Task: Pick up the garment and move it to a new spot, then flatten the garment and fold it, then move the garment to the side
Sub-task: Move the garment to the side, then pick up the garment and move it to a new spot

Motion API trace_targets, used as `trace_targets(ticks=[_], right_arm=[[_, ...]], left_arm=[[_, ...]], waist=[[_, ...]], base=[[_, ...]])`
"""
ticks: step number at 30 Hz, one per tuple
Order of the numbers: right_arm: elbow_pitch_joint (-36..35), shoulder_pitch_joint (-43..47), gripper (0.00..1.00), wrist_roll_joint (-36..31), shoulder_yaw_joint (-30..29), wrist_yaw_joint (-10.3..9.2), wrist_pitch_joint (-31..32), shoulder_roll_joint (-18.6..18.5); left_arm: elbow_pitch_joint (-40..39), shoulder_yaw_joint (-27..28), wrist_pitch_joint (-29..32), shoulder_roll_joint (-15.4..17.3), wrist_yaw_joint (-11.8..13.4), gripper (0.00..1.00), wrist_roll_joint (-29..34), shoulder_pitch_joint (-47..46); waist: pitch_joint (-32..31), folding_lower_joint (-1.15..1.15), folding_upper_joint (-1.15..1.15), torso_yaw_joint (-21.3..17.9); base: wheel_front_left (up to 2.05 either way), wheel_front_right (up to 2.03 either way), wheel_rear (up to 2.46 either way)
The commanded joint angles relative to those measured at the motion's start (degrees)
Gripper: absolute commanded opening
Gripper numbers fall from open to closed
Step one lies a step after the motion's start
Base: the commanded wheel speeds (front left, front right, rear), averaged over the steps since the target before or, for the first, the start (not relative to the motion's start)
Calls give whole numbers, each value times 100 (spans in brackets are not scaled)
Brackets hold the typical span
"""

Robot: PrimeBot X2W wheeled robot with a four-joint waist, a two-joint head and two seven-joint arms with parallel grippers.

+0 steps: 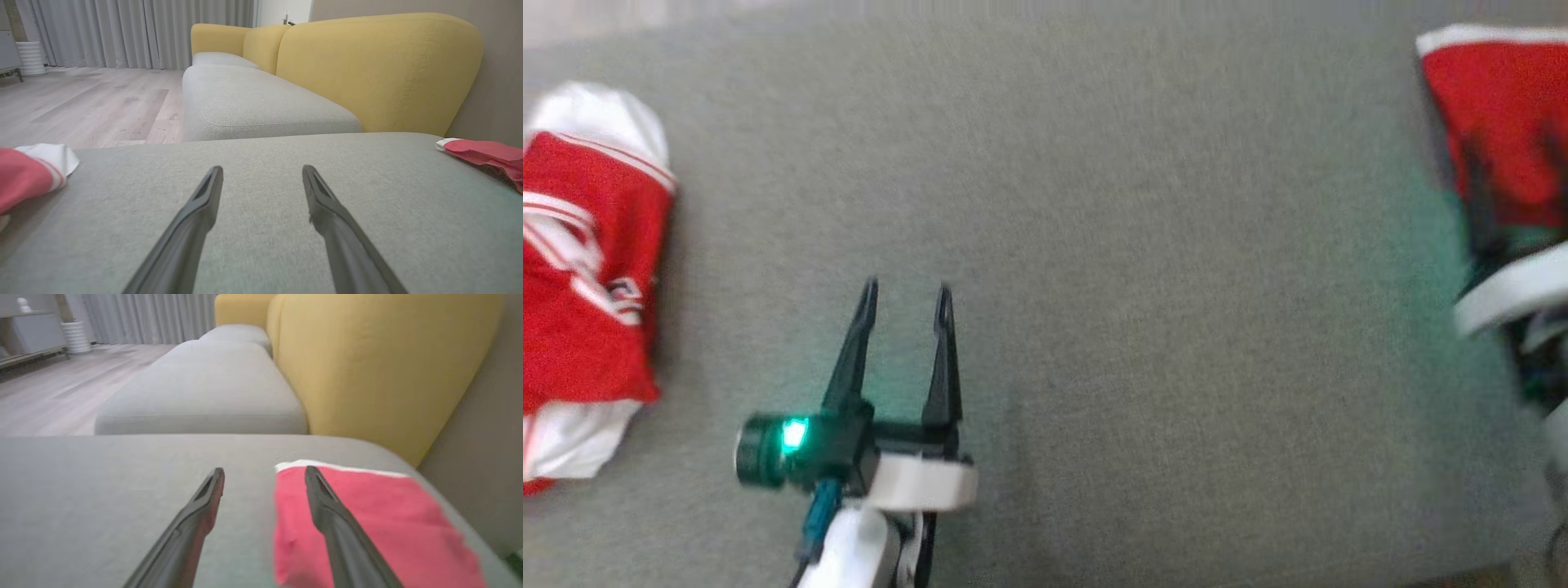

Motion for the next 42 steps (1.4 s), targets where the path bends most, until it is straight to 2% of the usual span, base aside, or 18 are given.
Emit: trace_targets(ticks=[1, 10, 14, 15, 18, 27, 42], right_arm=[[-352, 272, 100, -110, 186, -4, -36, 17], [-1318, 1659, 100, -404, 476, -4, -36, 1025], [-1884, 2339, 100, -837, 284, -4, -36, 1494], [-2071, 2628, 100, -1138, 172, -4, -37, 1654], [-2202, 2959, 100, -1438, 2, -4, -37, 1904], [-2029, 3225, 100, -1598, -147, -4, -37, 2140], [-1960, 3287, 100, -1630, -357, -4, -37, 2215]], left_arm=[[-99, 203, -29, 8, 19, 100, -37, 162], [9, 454, -29, 8, -35, 100, -148, 798], [-20, 621, -29, 8, -65, 100, 3, 994], [-34, 703, -29, 8, -94, 100, 43, 1083], [-79, 815, -29, 8, -106, 100, 127, 1235], [-115, 961, -29, 8, -58, 100, 170, 1539], [-86, 984, -29, 8, -63, 100, 219, 1521]], waist=[[-756, 1, 0, 328], [-1782, 1, 0, 616], [-2028, 1, 0, 662], [-2114, 1, 0, 671], [-2218, 1, 0, 649], [-2335, 1, 0, 598], [-2358, 1, 0, 635]], base=[[0, 0, 0], [0, 0, 0], [0, 0, 0], [0, 0, 0], [0, 0, 0], [0, 0, 0], [0, 0, 0]])
